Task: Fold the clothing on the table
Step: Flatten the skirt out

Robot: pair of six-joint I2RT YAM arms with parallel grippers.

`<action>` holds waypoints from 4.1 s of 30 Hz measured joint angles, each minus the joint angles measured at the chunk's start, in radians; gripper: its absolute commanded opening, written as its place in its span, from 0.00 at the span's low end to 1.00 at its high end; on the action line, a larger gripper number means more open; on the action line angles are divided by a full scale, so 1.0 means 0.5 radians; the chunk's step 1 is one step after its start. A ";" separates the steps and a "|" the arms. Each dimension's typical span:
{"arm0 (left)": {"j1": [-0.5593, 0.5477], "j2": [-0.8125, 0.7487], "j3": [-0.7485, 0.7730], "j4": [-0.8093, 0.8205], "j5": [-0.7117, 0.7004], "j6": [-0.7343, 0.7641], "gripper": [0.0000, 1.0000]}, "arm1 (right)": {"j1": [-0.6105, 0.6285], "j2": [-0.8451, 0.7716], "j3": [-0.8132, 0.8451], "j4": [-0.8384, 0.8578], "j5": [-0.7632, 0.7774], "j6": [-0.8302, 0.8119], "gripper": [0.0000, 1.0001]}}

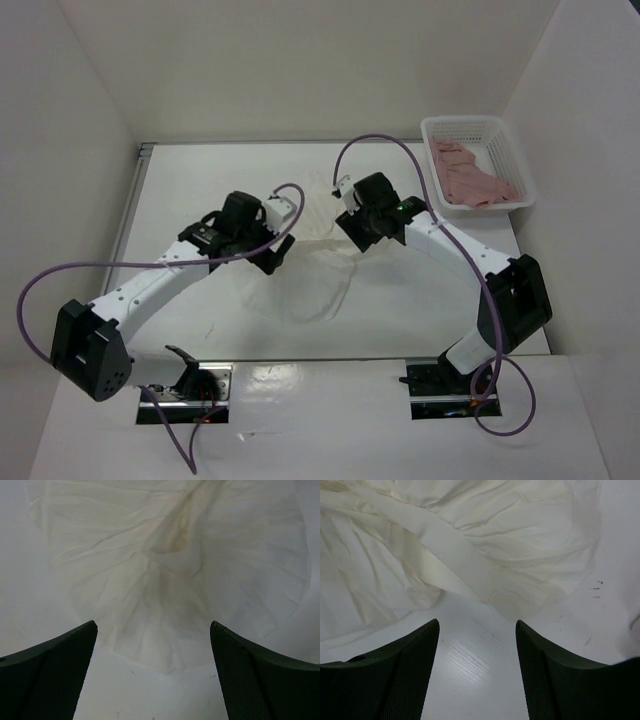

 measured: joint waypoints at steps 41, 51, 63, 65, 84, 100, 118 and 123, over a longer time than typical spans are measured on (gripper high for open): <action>-0.041 0.581 0.085 0.387 0.230 -0.045 0.38 | -0.076 -0.311 -0.401 0.243 0.150 -0.133 0.66; 0.082 0.529 0.097 0.369 0.357 -0.048 0.23 | -0.022 -0.312 -0.555 0.303 0.212 -0.290 0.65; 0.188 0.388 0.098 0.325 0.459 -0.048 0.23 | 0.253 -0.056 -0.565 0.571 0.410 -0.422 0.63; 0.206 0.388 0.098 0.319 0.477 -0.048 0.23 | 0.314 -0.002 -0.565 0.607 0.447 -0.434 0.63; 0.239 0.390 0.098 0.294 0.581 -0.046 0.23 | 0.394 0.211 -0.685 0.885 0.742 -0.586 0.47; 0.239 0.404 0.098 0.294 0.597 -0.045 0.23 | 0.324 0.223 -0.620 0.928 0.710 -0.568 0.02; 0.239 0.445 0.098 0.259 0.602 -0.040 0.21 | -0.076 -0.121 -0.257 0.732 0.275 -0.338 0.00; 0.239 0.445 0.098 0.240 0.684 -0.024 0.65 | -0.085 -0.140 -0.223 0.717 0.238 -0.309 0.00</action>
